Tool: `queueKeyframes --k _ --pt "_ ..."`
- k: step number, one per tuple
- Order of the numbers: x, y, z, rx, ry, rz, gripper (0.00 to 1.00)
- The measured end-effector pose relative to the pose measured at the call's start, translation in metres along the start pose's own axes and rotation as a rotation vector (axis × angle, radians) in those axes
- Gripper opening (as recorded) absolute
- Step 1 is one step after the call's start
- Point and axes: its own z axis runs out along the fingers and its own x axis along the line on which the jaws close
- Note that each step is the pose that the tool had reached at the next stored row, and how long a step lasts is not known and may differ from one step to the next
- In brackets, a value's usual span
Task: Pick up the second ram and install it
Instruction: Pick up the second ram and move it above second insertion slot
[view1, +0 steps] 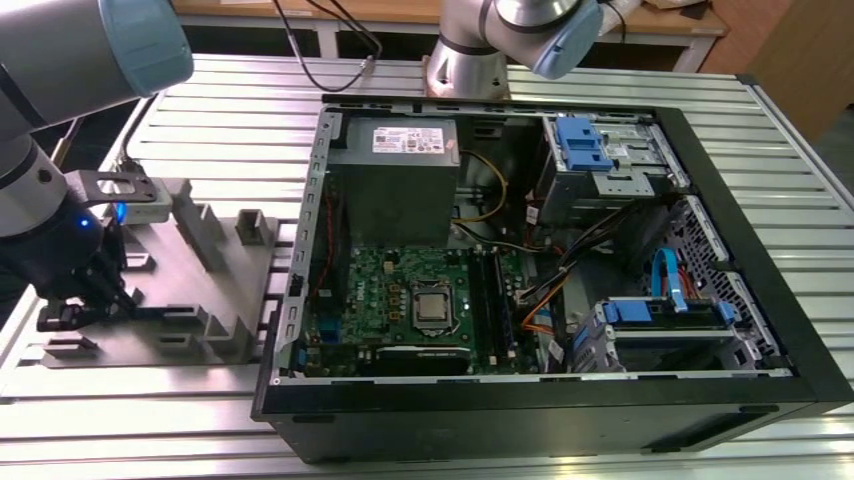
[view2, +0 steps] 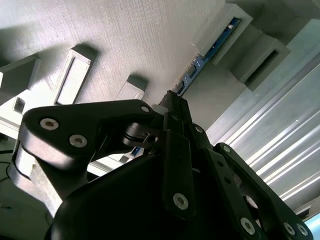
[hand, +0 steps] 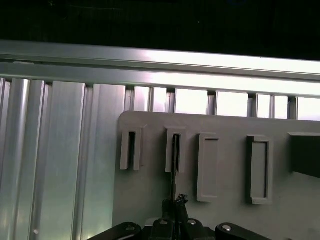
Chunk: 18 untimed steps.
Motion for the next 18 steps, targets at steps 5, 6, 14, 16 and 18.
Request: queueKeyframes --k 5,6,14,16,18 --pt "0.0000 0.0000 0.0000 0.0001 -0.0012 0.000 0.09" --pt "0.0000 0.0000 0.0000 0.0001 -0.0014 0.000 0.09" --pt "0.0001 0.0000 0.0007 0.0010 -0.0040 0.054 0.08" --pt "0.0000 0.0000 0.0008 0.0015 -0.0047 0.077 0.08" --pt "0.0001 -0.0001 0.0009 0.0018 -0.0051 0.082 0.08"
